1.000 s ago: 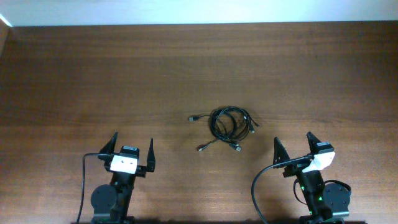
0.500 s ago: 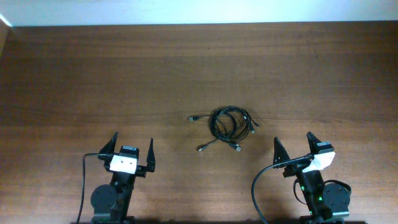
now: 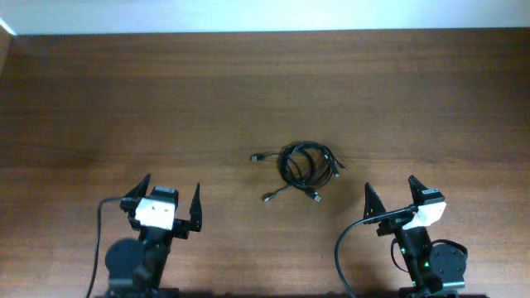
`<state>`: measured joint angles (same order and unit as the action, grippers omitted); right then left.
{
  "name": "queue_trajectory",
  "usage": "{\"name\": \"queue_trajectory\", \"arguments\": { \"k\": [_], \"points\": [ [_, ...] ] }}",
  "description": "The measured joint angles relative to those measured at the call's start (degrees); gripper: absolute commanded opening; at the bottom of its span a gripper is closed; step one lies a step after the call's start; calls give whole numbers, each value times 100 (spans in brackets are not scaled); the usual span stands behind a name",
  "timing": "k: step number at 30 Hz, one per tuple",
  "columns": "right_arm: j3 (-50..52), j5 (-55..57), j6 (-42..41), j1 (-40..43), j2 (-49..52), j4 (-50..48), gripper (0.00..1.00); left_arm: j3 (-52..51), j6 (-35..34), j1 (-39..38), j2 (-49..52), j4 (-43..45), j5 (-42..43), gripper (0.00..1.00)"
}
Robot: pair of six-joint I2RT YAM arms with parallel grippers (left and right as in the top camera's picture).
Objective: Untangle cables
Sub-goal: 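Reach the left gripper over the black cable bundle and grasp it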
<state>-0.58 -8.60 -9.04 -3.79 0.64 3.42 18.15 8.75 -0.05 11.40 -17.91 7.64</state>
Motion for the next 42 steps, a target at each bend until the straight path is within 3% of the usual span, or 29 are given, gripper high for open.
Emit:
{"name": "queue_trajectory", "arguments": {
  "k": [8,14,18,21,28,35,42],
  "points": [
    [0,2,-2,-2,20,0,99,2068,92,0,3217,-765,730,99],
    [0,0,0,0,20,0,99,4065,782,-46,5567,-2048,1561,99],
    [0,0,2,0,20,0,99,5523,1307,-492,6981,-3193,1770,99],
    [0,0,2,0,22,0,99,6297,1488,-896,7844,-3576,1816,99],
    [0,0,2,0,22,0,99,6848,1574,-1832,9235,-3674,1858,99],
    [0,0,-2,0,22,0,99,7278,1572,-2114,10303,-3681,1823,99],
    [0,0,0,-2,22,0,99,7744,1543,-2603,11095,-3495,1279,99]
  ]
}}
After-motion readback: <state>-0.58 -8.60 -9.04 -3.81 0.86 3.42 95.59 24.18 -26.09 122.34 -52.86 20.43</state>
